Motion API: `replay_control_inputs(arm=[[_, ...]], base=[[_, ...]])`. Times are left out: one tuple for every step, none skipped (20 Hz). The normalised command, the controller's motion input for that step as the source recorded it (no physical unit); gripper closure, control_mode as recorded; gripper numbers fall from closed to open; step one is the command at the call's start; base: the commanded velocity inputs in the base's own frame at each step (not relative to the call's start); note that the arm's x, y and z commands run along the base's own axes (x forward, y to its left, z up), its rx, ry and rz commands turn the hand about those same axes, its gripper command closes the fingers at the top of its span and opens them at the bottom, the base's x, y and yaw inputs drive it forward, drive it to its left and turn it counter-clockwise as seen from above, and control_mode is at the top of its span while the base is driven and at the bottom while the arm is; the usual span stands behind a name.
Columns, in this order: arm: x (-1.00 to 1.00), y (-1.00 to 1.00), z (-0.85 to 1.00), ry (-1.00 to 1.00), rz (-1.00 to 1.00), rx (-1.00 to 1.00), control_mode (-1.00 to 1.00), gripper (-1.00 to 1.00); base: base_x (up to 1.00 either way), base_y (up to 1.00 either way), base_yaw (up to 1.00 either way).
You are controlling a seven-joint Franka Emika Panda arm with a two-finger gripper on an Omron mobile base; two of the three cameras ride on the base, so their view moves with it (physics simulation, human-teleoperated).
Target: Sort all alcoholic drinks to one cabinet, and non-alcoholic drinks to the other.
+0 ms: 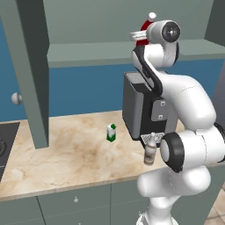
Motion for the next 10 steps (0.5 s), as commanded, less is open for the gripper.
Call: replay_control_inputs(arm=[[0.2, 0.0, -0.24, 0.01, 0.0, 0.0, -1.0, 1.0], [0.2, 0.0, -0.25, 0.01, 0.0, 0.0, -1.0, 1.0], [0.19, 0.0, -0.26, 0.0, 0.0, 0.0, -1.0, 1.0], [0.2, 0.0, -0.27, 0.0, 0.0, 0.0, -1.0, 1.0], [0.19, 0.0, -0.28, 0.0, 0.0, 0.0, -1.0, 1.0], [0.19, 0.0, -0.3, 0.0, 0.0, 0.0, -1.0, 1.0], [0.19, 0.0, -0.32, 0.0, 0.0, 0.0, -1.0, 1.0], [0.19, 0.0, -0.36, 0.0, 0.0, 0.0, -1.0, 1.0], [0.19, 0.0, -0.36, 0.0, 0.0, 0.0, -1.0, 1.0], [0.2, 0.0, -0.37, 0.0, 0.0, 0.0, -1.0, 1.0]], base=[[0.0, 0.0, 0.0], [0.0, 0.0, 0.0], [0.0, 0.0, 0.0], [0.0, 0.0, 0.0], [0.0, 0.0, 0.0], [0.0, 0.0, 0.0], [0.0, 0.0, 0.0], [0.0, 0.0, 0.0], [0.0, 0.0, 0.0], [0.0, 0.0, 0.0]])
